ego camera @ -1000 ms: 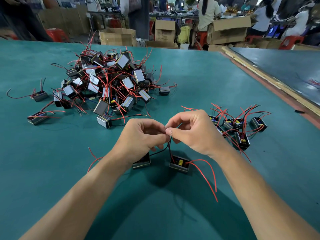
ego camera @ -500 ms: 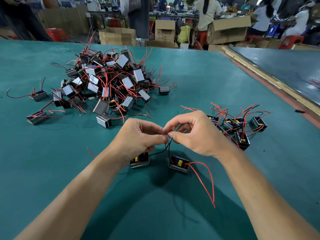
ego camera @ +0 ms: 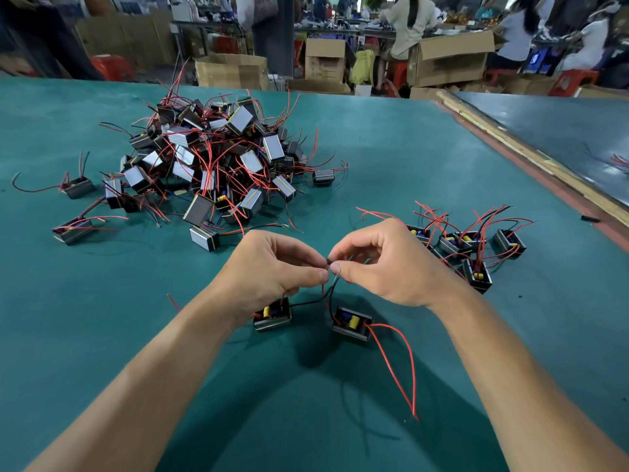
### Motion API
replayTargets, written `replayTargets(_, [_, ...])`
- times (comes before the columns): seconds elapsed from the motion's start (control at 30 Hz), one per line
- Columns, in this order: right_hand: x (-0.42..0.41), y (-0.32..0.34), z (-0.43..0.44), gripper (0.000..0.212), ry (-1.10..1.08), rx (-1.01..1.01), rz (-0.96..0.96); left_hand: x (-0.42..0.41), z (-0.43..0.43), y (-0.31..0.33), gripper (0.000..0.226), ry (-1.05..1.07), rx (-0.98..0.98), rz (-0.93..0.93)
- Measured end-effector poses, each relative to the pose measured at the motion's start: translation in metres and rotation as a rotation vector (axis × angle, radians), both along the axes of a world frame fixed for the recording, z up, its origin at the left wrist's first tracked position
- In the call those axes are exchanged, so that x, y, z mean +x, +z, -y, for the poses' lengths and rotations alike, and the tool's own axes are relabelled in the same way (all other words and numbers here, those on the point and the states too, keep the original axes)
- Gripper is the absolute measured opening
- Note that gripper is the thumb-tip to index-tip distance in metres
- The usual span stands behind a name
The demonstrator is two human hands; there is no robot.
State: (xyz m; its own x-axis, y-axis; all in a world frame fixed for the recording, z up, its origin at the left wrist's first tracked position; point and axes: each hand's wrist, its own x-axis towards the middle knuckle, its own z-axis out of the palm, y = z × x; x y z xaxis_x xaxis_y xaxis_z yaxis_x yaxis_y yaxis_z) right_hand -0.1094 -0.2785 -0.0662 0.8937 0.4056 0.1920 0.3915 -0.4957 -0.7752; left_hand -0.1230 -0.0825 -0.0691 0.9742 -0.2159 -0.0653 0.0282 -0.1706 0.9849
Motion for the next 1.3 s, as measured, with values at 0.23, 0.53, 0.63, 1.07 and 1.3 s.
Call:
replayTargets(0.23, [-0.002,-0.001,-0.003,0.017,0.004,0.045,-0.125,0.0,0.0,-0.002,0.014,0.011,0.021,0.078])
replayTargets(0.53, [-0.004,0.002,-0.011,0.023,0.011,0.13,-0.421,-0.001,0.002,-0.003,0.015,-0.056,0.101,0.202])
replayTargets(0.63, [-0.003,0.001,-0.01,0.026,-0.009,0.147,-0.405,-0.002,0.003,-0.001,0.007,-0.035,0.112,0.18])
replayTargets(1.07, [0.0,-0.004,-0.003,0.015,0.069,0.201,-0.212,-0.002,-0.002,0.001,0.015,-0.141,0.083,0.079])
replayTargets(1.3, [0.001,-0.005,-0.003,0.016,0.064,0.183,-0.092,-0.001,-0.003,0.0,0.011,-0.125,0.068,0.09])
